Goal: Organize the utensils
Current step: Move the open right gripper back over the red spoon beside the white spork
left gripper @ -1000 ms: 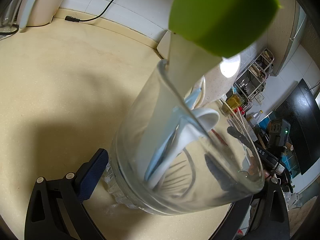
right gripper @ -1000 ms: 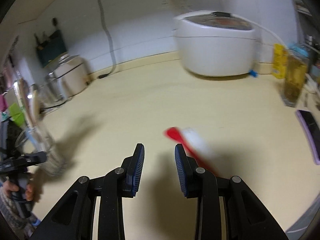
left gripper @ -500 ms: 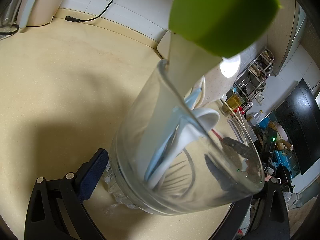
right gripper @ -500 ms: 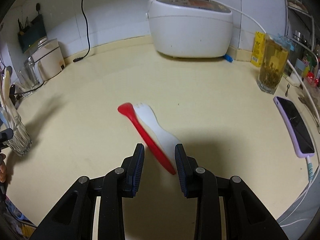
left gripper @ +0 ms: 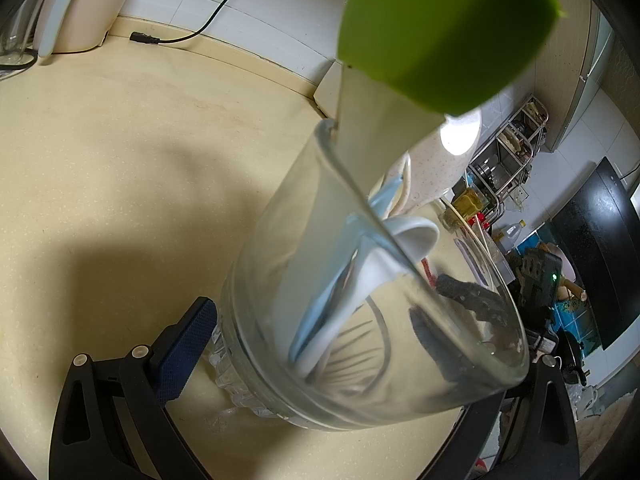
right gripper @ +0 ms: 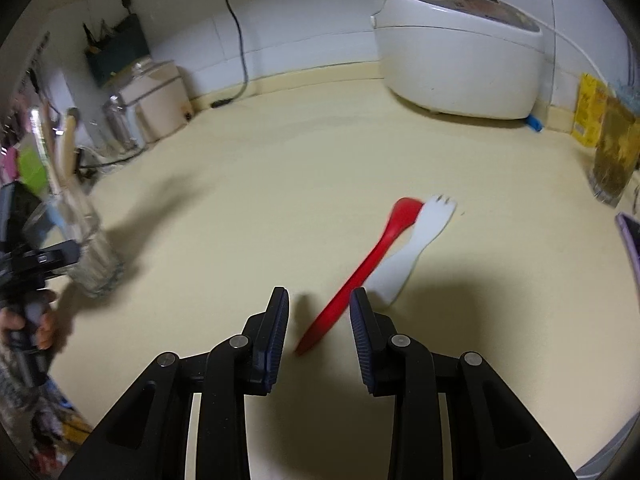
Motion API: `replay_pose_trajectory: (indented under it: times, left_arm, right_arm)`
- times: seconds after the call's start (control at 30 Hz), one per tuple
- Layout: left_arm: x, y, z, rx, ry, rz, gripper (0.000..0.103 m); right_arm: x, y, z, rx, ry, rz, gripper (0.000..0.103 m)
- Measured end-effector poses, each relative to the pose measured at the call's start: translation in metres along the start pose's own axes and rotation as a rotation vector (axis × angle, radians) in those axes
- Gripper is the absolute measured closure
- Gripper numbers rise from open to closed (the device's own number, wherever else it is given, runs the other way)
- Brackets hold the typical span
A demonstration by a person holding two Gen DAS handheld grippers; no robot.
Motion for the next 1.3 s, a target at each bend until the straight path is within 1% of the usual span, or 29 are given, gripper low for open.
replay_pose_trajectory:
  times: [0.1,0.23,0.27,0.37,0.4,0.53,0.7,0.8,0.9,0.93,1.1,1.23,1.3]
  left_arm:
    - [0.0,0.0,0.0,0.0,0.0,0.0,0.003]
    - [0.0,0.0,0.0,0.0,0.0,0.0,0.003]
    - [0.0,0.0,0.0,0.0,0.0,0.0,0.003]
    - [0.0,0.0,0.0,0.0,0.0,0.0,0.003]
    - [0.0,0.0,0.0,0.0,0.0,0.0,0.003]
    - [0.0,0.0,0.0,0.0,0.0,0.0,0.003]
    - [0.0,0.0,0.0,0.0,0.0,0.0,0.003]
    - [0.0,0.0,0.0,0.0,0.0,0.0,0.003]
    - [0.0,0.0,0.0,0.0,0.0,0.0,0.003]
    - [0.0,0.0,0.0,0.0,0.0,0.0,0.003]
    - [0.0,0.0,0.0,0.0,0.001,0.0,0.003]
    - [-0.001,0.0,0.001,0.0,0.001,0.0,0.003]
    - [0.0,0.0,0.0,0.0,0.001,0.0,0.003]
  right_arm:
    - [0.005,-0.006,0.007,0.017,0.014,-0.016,0.071]
    - [0.007,-0.012,0.025,0.046,-0.007,0.005,0.071]
    - [0.01,-0.013,0.028,0.047,-0.001,0.007,0.071]
    - [0.025,-0.021,0.032,0.097,0.071,-0.021,0.071]
    - [0.026,-0.024,0.032,0.119,0.076,-0.025,0.071]
    - [0.024,-0.028,0.033,0.123,0.069,-0.03,0.072]
    - [0.034,-0.035,0.043,0.115,0.067,-0.068,0.072]
    - [0.043,-0.036,0.052,0.092,0.066,-0.111,0.072]
    - [0.054,-0.032,0.062,0.046,0.069,-0.131,0.071]
    - [0.056,-0.03,0.065,0.031,0.07,-0.127,0.071]
    - [0.066,-0.005,0.072,-0.079,0.084,-0.025,0.071]
    - [0.065,0.017,0.068,-0.162,0.092,0.01,0.071]
    - [0.065,0.026,0.066,-0.21,0.098,0.005,0.071]
Point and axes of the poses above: each gripper's, at about its wrist camera, not at the fingertips, and x roughly the way its jaws point, y to its left, z to its top, the point moved 4 cm from there along x, roughly the way its jaws point, and after that the axes turned 2 degrees about -x, right-handed, at the moved point
